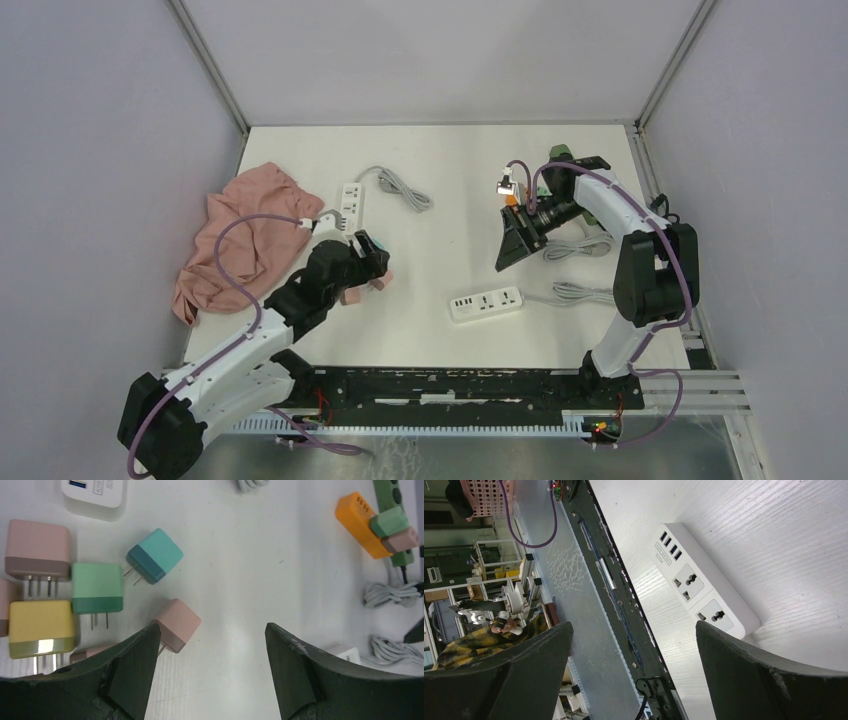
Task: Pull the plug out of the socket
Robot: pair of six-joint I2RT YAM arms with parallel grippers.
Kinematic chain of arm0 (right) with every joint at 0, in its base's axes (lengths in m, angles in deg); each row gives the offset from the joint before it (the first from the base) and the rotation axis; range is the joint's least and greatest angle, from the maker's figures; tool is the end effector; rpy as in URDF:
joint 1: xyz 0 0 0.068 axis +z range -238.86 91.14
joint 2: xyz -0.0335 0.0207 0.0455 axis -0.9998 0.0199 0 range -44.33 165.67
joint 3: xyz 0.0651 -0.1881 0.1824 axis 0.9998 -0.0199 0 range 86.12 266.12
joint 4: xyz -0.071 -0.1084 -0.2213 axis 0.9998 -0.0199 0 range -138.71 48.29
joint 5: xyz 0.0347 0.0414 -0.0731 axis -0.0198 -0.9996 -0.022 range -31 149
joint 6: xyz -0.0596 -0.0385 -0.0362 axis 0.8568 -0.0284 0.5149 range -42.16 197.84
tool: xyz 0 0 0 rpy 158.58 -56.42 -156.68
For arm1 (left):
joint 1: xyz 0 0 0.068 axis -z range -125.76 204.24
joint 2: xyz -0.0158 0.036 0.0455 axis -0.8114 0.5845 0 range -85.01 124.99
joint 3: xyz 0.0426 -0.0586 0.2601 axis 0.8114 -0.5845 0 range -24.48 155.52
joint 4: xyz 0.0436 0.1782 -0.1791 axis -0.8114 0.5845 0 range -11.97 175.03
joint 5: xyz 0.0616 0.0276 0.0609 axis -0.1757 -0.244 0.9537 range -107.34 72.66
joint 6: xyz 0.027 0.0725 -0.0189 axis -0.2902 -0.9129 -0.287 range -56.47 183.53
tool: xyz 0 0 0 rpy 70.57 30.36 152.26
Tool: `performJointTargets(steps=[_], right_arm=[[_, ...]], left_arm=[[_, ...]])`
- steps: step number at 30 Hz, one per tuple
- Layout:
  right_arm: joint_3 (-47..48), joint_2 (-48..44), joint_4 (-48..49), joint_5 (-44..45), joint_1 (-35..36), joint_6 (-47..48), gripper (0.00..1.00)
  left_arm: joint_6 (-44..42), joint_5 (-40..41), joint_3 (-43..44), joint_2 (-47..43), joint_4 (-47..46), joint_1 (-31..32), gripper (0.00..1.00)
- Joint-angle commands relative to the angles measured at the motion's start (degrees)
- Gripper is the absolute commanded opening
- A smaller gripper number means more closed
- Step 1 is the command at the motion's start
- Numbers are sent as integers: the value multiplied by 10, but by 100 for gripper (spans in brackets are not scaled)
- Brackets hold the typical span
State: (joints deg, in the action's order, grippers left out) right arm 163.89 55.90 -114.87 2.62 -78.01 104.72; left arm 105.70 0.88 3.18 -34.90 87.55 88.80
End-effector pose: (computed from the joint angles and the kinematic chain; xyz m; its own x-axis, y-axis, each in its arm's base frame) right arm 0.2837 0.1126 0.2229 -0.8609 -0.4199 -0.2874 -0.4634 0.4141 0.7834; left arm 0.1892 -0.1043 0.2042 -0.5383 -0.4036 -0.7398 -0.0553 0.8929 -0.4468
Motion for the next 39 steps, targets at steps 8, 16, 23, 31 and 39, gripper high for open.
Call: performJointTargets(steps=[8,16,23,31,39], right_arm=[[21,-5,-8,-16,-6,13,100],[21,-5,-9,-16,-8,14,100],[22,-4,-12,-16,-9,16,100],[23,-3,-11,-16,-11,15,100],[23,-2,-12,-16,-13,16,100]], left_arm=[[-8,-146,-29,-3,-137,-2,84],[-14,-256,-41,33,-218,-1,86],[-16,-332,-49,63,-299,16,86],[-71,-302,-14,107,-314,107,86],[-130,-260,41,174,-306,204,89]])
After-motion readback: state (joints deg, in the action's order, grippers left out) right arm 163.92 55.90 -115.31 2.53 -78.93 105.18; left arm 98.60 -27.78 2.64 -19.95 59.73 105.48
